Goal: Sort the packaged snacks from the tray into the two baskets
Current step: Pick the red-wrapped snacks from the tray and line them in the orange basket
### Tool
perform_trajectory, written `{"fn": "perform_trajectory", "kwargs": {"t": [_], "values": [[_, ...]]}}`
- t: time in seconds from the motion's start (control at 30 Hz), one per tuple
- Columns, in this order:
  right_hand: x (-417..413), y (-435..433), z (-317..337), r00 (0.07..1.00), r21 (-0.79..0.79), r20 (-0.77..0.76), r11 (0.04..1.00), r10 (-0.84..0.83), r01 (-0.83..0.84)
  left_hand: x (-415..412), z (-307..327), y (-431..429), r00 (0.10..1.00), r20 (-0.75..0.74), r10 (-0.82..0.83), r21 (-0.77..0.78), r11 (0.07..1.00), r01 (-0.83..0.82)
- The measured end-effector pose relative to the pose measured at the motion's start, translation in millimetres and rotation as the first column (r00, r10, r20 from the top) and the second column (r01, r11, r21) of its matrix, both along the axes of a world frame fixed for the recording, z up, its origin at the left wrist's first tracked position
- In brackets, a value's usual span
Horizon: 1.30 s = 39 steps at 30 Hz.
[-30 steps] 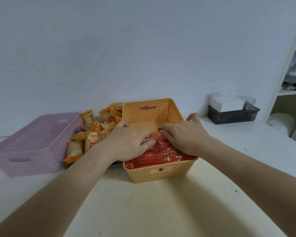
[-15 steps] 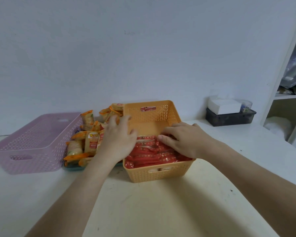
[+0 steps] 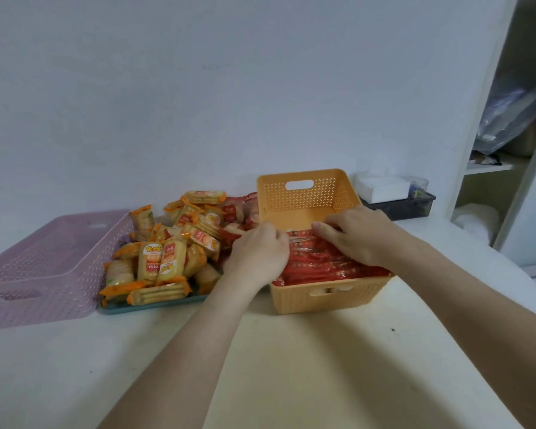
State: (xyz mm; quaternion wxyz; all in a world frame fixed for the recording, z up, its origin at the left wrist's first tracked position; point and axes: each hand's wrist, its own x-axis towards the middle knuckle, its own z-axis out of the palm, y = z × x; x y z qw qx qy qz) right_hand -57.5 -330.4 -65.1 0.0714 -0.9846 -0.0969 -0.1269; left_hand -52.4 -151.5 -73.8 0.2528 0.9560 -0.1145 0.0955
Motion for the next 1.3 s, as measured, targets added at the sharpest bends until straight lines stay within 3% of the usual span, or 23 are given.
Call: {"fn": "perform_trajectory", "kwargs": {"t": [0.3,0.37,0.43,0.5,0.53,0.6,0.67,0.7,0.8,0.87,0.97,1.07,1.13,1.23,1.3], "values": [[4,-46,6,0.951,-0.034,-0.219,0.976,-0.219,0.217,16,-11,-71,0.975,-0.156,-0.157,-0.008,0.987,0.158],[5,-41,8,0.935,-0.144,-0.221,0.957,-0.278,0.251,24,-13,-68,0.933,-0.286,-0.217,-0.113,0.975,0.192],[6,-28,13,0.943,-0.154,-0.148,0.949,-0.297,0.275,29,-12,-59,0.888,-0.354,-0.295,-0.282,0.938,0.199],[2,-5,22,0.975,-0.059,-0.029,0.974,-0.222,0.22,38,-10,-40,0.914,-0.266,-0.306,-0.357,0.912,0.201],[-1,9,26,0.986,-0.005,0.012,0.986,-0.166,0.166,43,-11,-27,0.948,-0.182,-0.261,-0.312,0.93,0.196],[3,43,27,0.998,0.057,0.04,0.998,-0.043,0.041,57,-14,7,0.993,-0.01,-0.118,-0.033,0.993,0.117],[8,72,20,0.999,0.068,-0.001,0.997,0.04,-0.04,63,-19,31,0.997,0.023,-0.079,0.256,0.964,0.07],[15,85,14,0.997,0.083,-0.041,0.995,0.065,-0.062,64,-23,40,0.995,-0.014,-0.094,0.311,0.946,0.094],[31,107,-7,0.974,0.118,-0.221,0.993,0.053,-0.028,67,-33,53,0.987,-0.095,-0.128,0.282,0.947,0.15],[44,113,-29,0.958,0.044,-0.285,0.999,-0.016,0.029,74,-42,62,0.986,-0.142,-0.092,0.304,0.944,0.132],[58,118,-53,0.946,-0.077,-0.301,0.992,-0.117,0.099,79,-49,68,0.968,-0.241,-0.071,0.309,0.94,0.146],[66,117,-60,0.944,-0.101,-0.281,0.984,-0.172,0.149,80,-53,69,0.979,-0.188,-0.075,0.322,0.937,0.133],[70,115,-63,0.947,-0.121,-0.247,0.976,-0.205,0.18,82,-53,69,0.986,-0.151,-0.067,0.277,0.955,0.107],[77,117,-67,0.93,-0.103,-0.26,0.965,-0.261,0.242,85,-44,77,0.994,-0.086,-0.073,0.002,0.997,0.074],[81,119,-68,0.927,-0.086,-0.264,0.963,-0.267,0.254,87,-36,84,0.999,0.032,-0.013,-0.132,0.991,0.018]]}}
